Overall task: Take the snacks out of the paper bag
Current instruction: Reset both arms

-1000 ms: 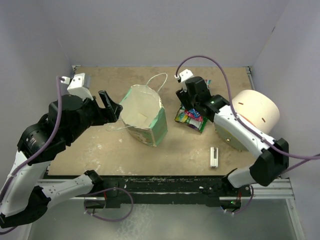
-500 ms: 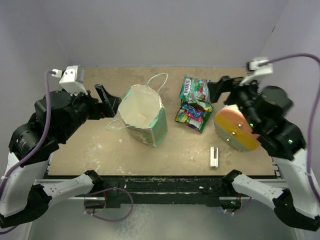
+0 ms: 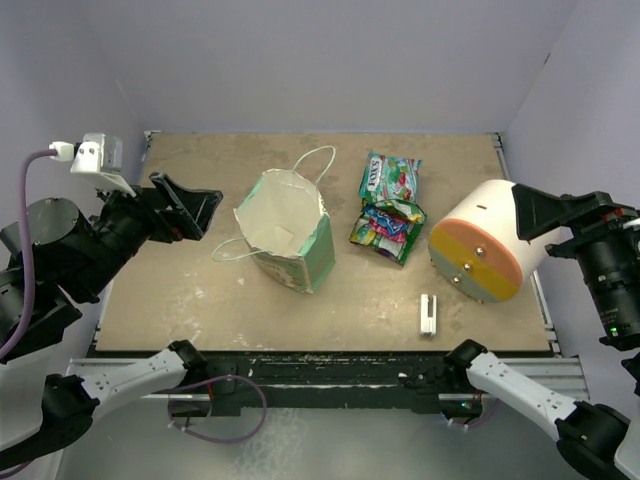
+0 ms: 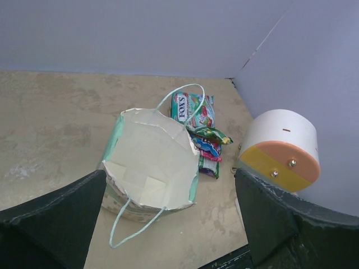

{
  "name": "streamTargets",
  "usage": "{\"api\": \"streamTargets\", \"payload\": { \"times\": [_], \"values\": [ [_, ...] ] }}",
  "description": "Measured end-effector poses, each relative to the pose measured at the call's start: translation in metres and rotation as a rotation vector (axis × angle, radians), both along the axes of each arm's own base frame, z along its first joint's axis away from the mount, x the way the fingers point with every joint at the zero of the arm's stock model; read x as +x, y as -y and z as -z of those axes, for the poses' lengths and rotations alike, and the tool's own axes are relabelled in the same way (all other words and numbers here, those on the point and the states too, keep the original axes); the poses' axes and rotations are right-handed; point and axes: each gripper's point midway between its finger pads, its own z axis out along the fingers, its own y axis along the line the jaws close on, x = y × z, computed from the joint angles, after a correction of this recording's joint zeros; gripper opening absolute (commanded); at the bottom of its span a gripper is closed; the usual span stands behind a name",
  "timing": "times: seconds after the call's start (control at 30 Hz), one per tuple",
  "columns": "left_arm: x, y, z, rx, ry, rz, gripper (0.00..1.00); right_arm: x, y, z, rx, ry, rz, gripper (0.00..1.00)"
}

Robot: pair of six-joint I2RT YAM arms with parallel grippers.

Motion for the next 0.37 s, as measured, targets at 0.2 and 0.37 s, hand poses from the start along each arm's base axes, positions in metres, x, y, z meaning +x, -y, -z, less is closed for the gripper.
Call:
{"api": "streamTargets", "payload": {
  "times": [0.2, 0.37],
  "values": [
    [-0.005, -0.002, -0.003, -0.010, 0.010, 0.009, 0.99, 0.001, 0.002, 0.018, 0.018, -0.073, 0.024, 1.00],
    [-0.005, -0.002, -0.003, -0.005, 0.015, 0.014, 0.99, 0.007, -0.005, 0.024, -0.004, -0.079, 0.009, 1.00]
  ]
}}
